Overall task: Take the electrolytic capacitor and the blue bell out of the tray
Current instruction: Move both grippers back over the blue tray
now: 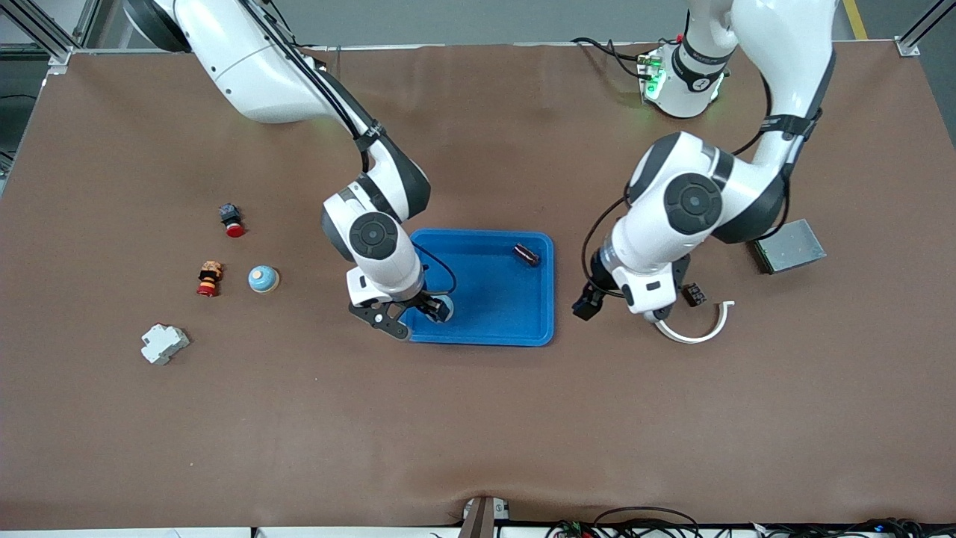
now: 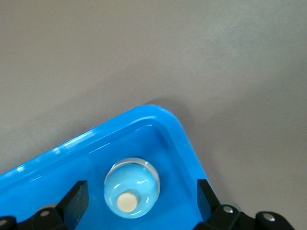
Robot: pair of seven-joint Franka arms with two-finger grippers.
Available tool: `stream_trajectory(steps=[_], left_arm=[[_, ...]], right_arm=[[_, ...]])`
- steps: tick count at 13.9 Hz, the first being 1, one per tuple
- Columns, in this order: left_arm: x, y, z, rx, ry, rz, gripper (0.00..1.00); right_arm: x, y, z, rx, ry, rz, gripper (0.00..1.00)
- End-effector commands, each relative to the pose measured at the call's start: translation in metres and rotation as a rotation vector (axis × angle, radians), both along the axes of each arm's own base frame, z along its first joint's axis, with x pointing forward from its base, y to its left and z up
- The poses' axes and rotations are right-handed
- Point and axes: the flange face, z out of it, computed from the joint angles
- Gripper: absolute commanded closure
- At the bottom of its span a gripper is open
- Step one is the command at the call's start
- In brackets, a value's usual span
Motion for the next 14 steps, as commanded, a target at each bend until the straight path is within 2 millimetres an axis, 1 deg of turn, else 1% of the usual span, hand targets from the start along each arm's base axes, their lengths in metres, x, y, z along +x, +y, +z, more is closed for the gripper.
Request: stream_trajectory(steps=[1, 3, 6, 9, 12, 14], left_arm=[[0.003, -0.020, -0.014, -0.027, -0.011, 0.086, 0.00], [-0.001, -0.030, -0.026, -0.028, 0.000, 0.100, 0.00], [-0.007, -0.044, -0.046, 0.007, -0.002, 0.140, 0.00], [-0.017, -0.067, -0.070, 0.034, -0.016, 0.203, 0.00], [-0.031, -0.085, -0.094, 0.065, -0.003, 0.198, 0.00], [-0.039, -0.090, -0.109, 0.088, 0.010, 0.176, 0.00]], right_arm=[[-0.003, 0.017, -0.012, -0.028, -0.005, -0.027, 0.00], [-0.010, 0.027, -0.025, -0.033, 0.004, -0.029, 0.00], [-0.014, 0.033, -0.036, -0.035, 0.000, -0.045, 0.00], [-0.017, 0.037, -0.047, -0.034, -0.010, -0.052, 0.00], [-0.018, 0.040, -0.051, -0.032, -0.011, -0.051, 0.00], [-0.016, 0.040, -0.054, -0.032, -0.011, -0.053, 0.00]])
